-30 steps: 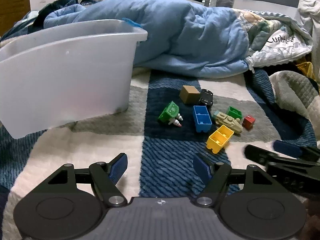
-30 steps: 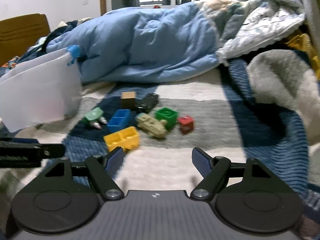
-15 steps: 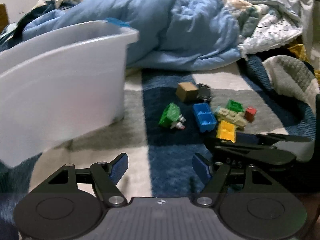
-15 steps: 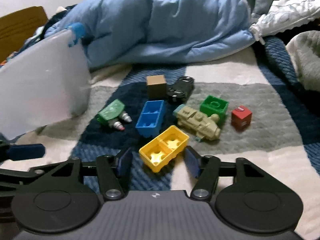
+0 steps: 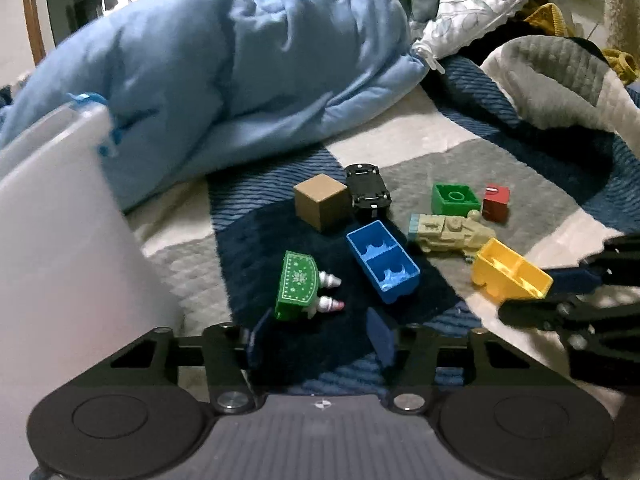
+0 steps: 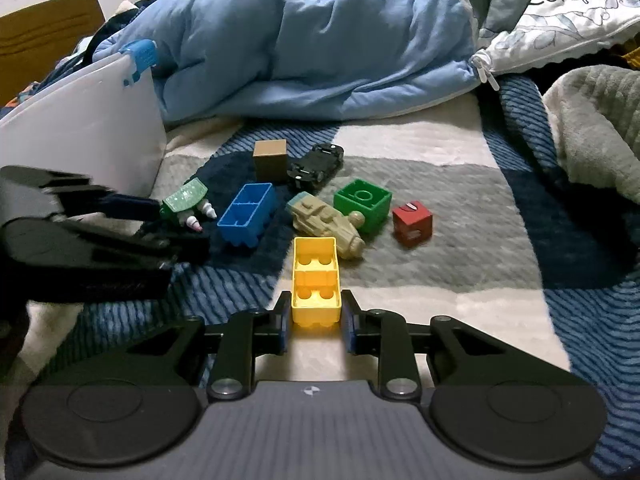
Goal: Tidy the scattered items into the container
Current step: 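Grasp the yellow block with the right tool while the left tool approaches the green piece, then carry the green piece and yellow block into the white bin and open both tools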
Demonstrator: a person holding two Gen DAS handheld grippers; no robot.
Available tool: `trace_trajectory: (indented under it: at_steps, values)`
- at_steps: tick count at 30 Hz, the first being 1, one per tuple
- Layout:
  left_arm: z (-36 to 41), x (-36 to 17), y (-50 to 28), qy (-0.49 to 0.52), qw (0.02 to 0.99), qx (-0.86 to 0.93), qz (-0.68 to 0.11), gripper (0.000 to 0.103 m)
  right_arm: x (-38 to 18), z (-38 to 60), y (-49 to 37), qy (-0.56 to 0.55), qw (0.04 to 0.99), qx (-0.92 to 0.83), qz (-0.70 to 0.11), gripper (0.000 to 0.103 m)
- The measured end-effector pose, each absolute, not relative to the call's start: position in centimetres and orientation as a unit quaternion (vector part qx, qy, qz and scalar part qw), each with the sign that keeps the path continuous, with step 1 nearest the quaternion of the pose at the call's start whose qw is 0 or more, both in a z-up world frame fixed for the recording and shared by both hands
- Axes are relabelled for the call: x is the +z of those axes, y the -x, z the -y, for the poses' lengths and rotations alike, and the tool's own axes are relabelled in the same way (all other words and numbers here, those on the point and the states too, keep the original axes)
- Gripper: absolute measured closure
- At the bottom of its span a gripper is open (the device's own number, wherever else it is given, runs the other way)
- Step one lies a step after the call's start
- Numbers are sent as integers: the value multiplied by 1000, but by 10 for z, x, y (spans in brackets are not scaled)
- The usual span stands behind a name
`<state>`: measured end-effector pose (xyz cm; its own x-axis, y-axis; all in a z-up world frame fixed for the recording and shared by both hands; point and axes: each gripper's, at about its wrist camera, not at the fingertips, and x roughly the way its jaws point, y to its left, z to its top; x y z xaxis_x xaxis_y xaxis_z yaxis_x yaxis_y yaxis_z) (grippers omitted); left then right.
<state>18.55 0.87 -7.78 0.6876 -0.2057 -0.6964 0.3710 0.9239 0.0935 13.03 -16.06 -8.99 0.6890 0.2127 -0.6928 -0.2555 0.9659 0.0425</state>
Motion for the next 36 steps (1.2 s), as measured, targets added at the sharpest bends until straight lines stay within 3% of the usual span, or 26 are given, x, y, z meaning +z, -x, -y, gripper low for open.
trace_trajectory:
  at_steps: [2,7,17,36]
  values:
    - [-9,-80,-193,-110,910,-166,-364,54,-89,164,-129,28,917,133,-375,76]
    - [-8,-76,-199,-103,912,-167,-361,54,-90,175,-132,0,915,138,-379,72]
    - [-1,-83,-214,-118,906,-179,-364,55,-92,175,-131,16,916,144,-375,73]
    - [-16,-25,-125,-85,928,-162,-325,55,-79,167,-102,35,923,122,-362,75]
